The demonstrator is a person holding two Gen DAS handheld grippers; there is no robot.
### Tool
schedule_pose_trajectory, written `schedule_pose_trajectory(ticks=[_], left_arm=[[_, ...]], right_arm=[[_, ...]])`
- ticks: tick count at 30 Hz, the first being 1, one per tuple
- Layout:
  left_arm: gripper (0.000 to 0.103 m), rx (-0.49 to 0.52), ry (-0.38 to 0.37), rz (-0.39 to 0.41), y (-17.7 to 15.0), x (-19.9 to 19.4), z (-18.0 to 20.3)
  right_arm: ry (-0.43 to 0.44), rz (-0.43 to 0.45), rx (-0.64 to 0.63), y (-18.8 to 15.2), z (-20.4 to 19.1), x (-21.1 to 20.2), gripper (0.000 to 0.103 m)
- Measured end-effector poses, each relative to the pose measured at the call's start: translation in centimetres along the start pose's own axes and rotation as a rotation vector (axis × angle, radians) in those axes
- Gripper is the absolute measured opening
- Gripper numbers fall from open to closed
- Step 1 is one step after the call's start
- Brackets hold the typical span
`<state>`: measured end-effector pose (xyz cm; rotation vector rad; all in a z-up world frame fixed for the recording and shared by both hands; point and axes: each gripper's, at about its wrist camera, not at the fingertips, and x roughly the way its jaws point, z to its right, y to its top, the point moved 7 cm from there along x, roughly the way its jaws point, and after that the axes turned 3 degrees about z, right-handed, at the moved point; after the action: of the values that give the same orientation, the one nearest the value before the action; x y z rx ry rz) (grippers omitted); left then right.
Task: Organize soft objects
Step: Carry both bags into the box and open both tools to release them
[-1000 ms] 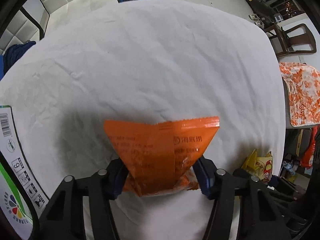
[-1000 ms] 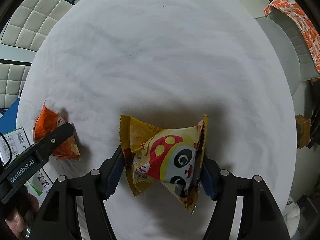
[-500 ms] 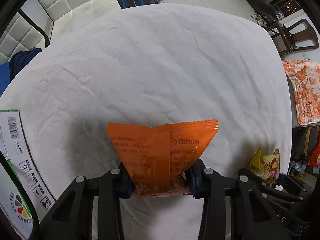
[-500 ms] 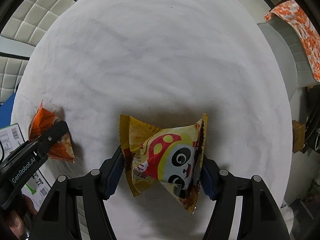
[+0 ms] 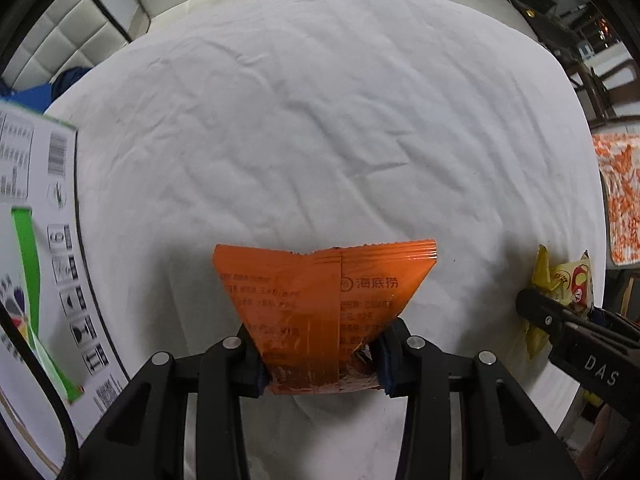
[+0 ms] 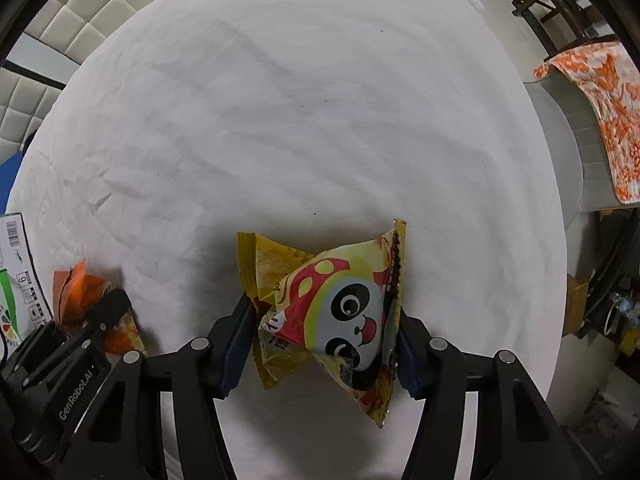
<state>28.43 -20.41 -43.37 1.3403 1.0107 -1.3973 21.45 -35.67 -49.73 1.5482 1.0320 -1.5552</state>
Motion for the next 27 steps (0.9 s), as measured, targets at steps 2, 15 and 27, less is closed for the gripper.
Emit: schedule_pose_trajectory(ticks=[2, 15, 27], left_arm=[[0.037, -0.013, -0.002, 0.003, -0.4, 0.0, -0.2], [0.037, -0.020, -0.035, 0.029, -4.0, -2.6, -1.2], [0.037, 0.019, -0.099, 0.173, -7.0, -11.6, -2.7]], right_arm=[[-0.004, 0.000, -0.005, 0.8, -0.3, -0.8, 0.061], [0.050, 0.033, -0.054, 0.6, -0.3, -3.4, 0.055], [0.113, 0.164, -0.142, -2.7, -3.5, -13.2, 0.054]])
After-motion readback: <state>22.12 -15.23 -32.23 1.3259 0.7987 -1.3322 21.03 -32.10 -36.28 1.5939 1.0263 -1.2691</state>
